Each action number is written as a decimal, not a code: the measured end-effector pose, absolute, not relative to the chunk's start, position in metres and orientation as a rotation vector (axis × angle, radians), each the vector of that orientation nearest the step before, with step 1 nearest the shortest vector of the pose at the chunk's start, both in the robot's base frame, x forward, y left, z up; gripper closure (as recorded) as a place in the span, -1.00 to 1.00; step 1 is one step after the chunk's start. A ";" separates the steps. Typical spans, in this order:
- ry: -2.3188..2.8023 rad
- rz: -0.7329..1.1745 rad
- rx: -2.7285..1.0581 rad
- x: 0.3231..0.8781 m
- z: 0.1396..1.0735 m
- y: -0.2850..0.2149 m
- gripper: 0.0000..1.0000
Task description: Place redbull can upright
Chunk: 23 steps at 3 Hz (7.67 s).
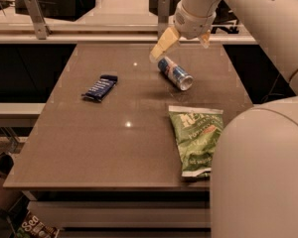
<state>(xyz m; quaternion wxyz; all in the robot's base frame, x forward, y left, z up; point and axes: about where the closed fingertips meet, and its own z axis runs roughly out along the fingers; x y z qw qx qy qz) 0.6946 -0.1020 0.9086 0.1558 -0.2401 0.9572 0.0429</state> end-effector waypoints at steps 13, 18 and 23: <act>2.856 0.204 -0.923 0.712 0.840 -0.087 -1.00; 2.822 0.223 -0.928 0.728 0.825 -0.073 1.00; 2.743 0.184 -0.633 0.703 0.854 -0.140 1.00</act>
Offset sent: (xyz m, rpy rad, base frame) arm -0.0117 0.0215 -0.0249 0.0367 0.0464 0.0667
